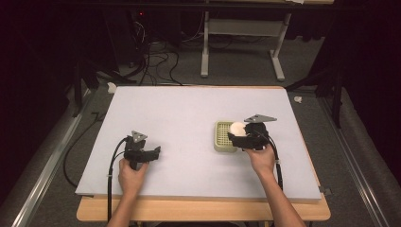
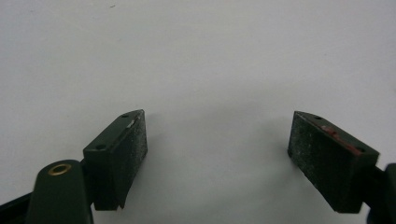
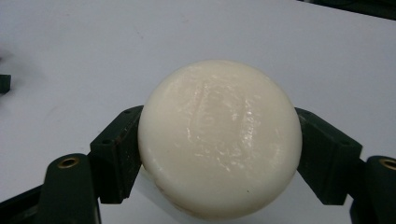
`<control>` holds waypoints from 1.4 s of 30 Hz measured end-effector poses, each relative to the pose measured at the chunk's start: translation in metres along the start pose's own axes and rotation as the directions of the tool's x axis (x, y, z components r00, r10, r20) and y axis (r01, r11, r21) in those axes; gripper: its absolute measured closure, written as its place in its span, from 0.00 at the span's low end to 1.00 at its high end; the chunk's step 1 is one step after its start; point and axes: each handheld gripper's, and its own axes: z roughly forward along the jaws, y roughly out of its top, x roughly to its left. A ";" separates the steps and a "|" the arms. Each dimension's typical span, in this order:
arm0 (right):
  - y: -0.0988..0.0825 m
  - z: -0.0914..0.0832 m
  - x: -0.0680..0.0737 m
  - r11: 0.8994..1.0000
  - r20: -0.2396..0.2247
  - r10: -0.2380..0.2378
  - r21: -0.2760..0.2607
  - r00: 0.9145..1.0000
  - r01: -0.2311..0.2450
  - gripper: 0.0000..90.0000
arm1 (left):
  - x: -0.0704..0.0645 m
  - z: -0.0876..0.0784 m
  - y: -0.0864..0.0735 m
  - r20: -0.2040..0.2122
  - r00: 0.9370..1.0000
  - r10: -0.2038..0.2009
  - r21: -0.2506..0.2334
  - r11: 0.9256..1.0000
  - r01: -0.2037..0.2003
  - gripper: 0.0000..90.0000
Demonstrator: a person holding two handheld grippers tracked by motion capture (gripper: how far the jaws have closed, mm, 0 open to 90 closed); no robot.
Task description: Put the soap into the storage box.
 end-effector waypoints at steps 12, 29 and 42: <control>0.002 0.015 0.005 1.000 -0.001 -0.006 0.024 1.000 0.006 0.28 | 0.000 0.000 0.000 0.000 1.000 0.000 0.000 1.000 0.000 0.22; 0.008 0.035 0.011 0.997 0.009 -0.034 0.073 0.999 0.033 0.28 | 0.000 0.000 0.000 0.000 1.000 0.000 0.000 1.000 0.000 0.22; 0.011 0.055 0.018 0.992 0.023 -0.047 0.117 0.999 0.044 0.28 | 0.000 0.000 0.000 0.001 1.000 0.000 0.000 1.000 0.000 0.22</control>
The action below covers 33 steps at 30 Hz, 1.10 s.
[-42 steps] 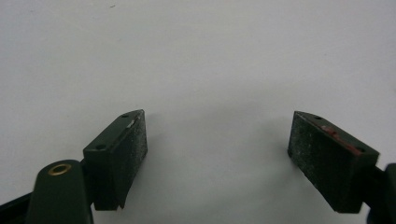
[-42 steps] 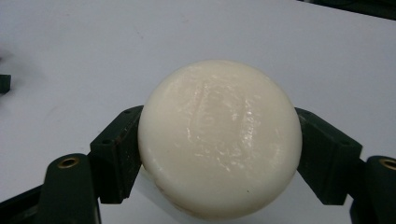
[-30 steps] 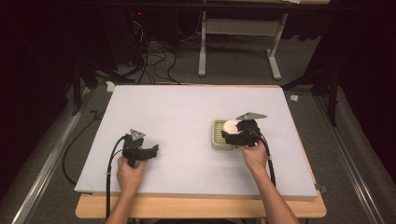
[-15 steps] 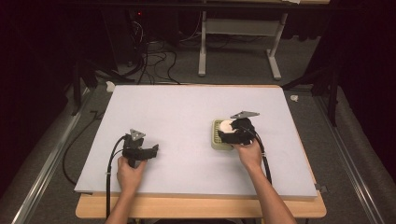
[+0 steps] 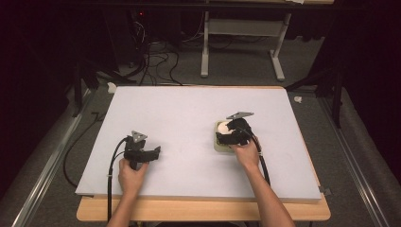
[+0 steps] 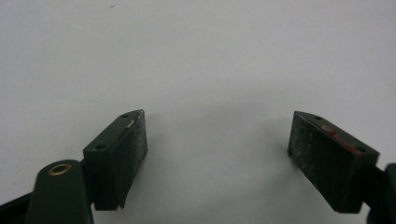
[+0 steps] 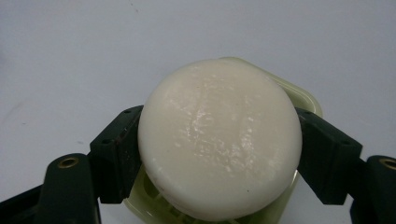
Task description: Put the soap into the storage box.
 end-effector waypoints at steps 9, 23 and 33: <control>0.000 0.008 0.001 1.000 0.008 -0.004 0.023 1.000 0.004 0.28 | 0.000 0.000 0.000 0.000 1.000 0.000 0.000 1.000 0.000 0.22; -0.002 0.012 -0.003 0.999 0.020 0.014 0.046 1.000 -0.015 0.28 | 0.000 0.000 0.000 0.000 1.000 0.000 0.000 1.000 0.000 0.22; -0.001 0.008 -0.005 1.000 0.021 0.026 0.006 0.999 -0.026 0.27 | 0.000 0.000 0.000 0.000 1.000 0.000 0.001 1.000 0.000 0.22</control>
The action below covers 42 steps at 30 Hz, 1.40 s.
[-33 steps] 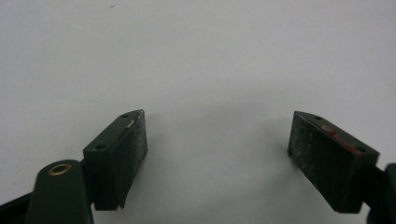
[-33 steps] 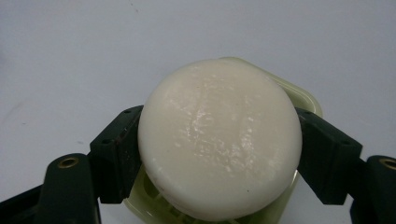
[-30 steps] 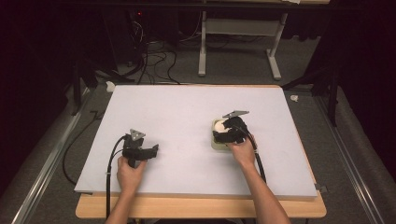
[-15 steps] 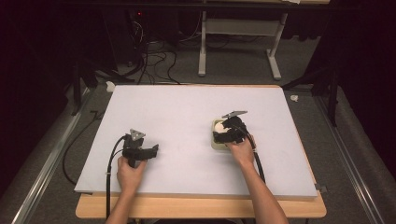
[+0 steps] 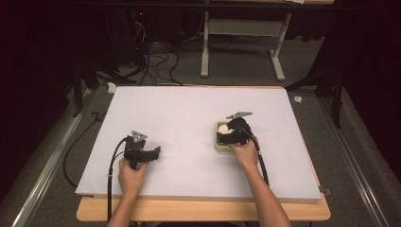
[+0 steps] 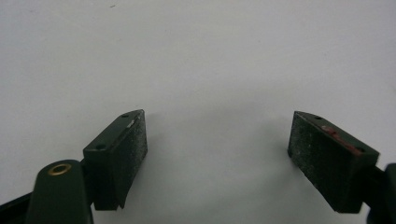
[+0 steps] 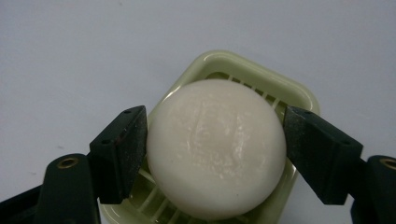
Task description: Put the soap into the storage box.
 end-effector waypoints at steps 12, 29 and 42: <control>0.002 -0.011 -0.002 0.999 -0.001 -0.005 -0.039 1.000 0.005 0.29 | 0.000 0.000 0.000 0.000 1.000 0.000 0.000 1.000 0.000 0.22; -0.001 -0.032 -0.015 0.995 0.001 0.014 -0.099 1.000 -0.014 0.30 | 0.000 0.000 0.000 0.000 1.000 0.000 0.000 1.000 0.000 0.22; -0.006 -0.043 -0.025 0.991 0.002 0.035 -0.129 0.999 -0.034 0.31 | 0.000 0.000 0.000 0.000 1.000 0.000 0.000 1.000 0.000 0.22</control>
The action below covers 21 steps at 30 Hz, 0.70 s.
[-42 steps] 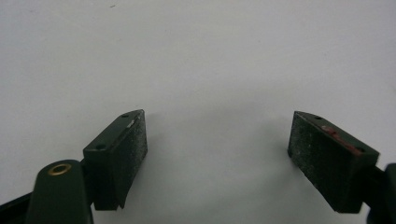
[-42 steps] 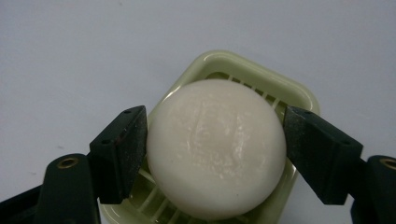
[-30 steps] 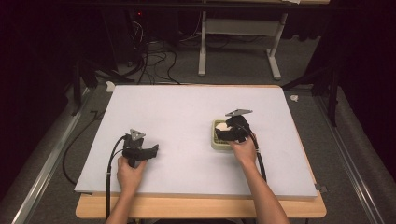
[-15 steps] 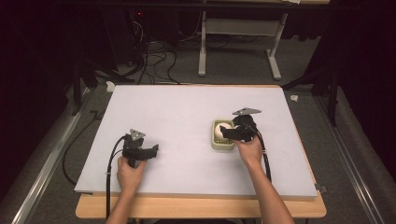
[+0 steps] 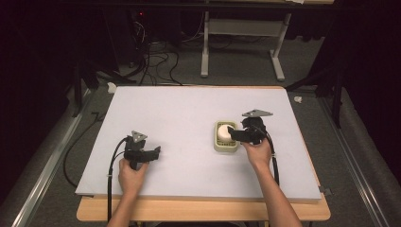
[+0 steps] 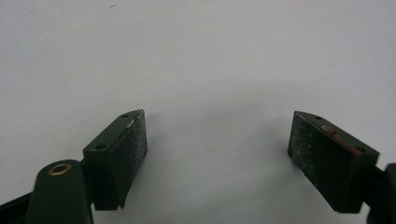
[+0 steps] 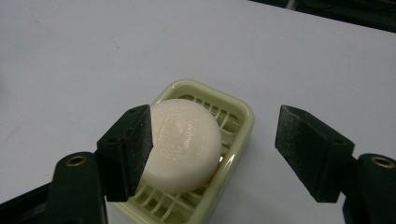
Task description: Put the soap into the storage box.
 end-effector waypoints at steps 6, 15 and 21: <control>-0.001 -0.005 -0.004 1.000 0.005 0.004 -0.008 1.000 -0.004 0.32 | 0.000 0.000 0.000 0.000 1.000 0.000 0.000 1.000 0.000 0.22; -0.004 -0.012 -0.014 0.999 0.009 0.028 -0.025 1.000 -0.028 0.32 | 0.000 0.000 0.000 0.000 1.000 0.000 0.000 1.000 0.000 0.22; -0.007 -0.020 -0.023 0.998 0.019 0.045 -0.038 0.999 -0.044 0.32 | 0.000 0.000 0.000 0.000 1.000 0.000 0.000 1.000 0.000 0.22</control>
